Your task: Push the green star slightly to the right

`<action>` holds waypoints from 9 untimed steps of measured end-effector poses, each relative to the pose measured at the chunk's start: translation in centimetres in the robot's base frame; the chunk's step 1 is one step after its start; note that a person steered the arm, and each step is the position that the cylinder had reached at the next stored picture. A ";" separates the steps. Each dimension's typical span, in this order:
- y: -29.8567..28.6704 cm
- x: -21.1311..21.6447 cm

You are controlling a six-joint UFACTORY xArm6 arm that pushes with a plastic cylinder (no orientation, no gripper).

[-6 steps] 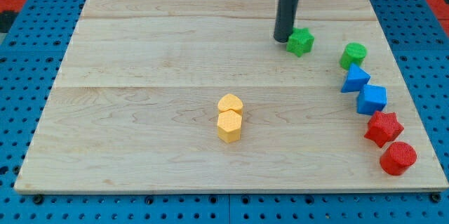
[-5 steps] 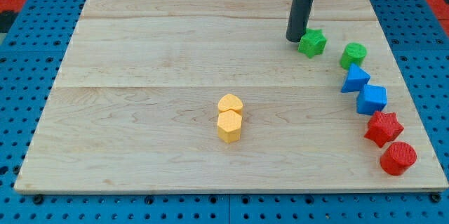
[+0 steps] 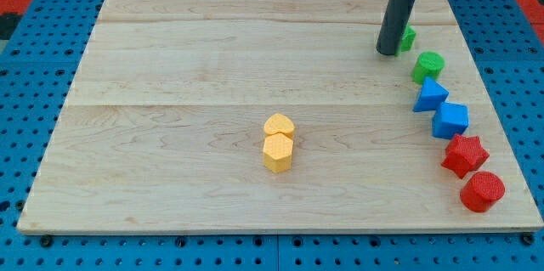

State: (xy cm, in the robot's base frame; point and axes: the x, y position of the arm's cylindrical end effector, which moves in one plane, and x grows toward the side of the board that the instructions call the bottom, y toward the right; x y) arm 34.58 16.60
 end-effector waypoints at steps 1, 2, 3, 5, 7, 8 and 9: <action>-3.4 1.4; -3.2 -1.9; -1.6 -4.1; 2.1 -5.2; 1.8 -5.2; 0.2 -4.9; -2.3 -6.1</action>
State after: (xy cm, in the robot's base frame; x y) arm 28.44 14.26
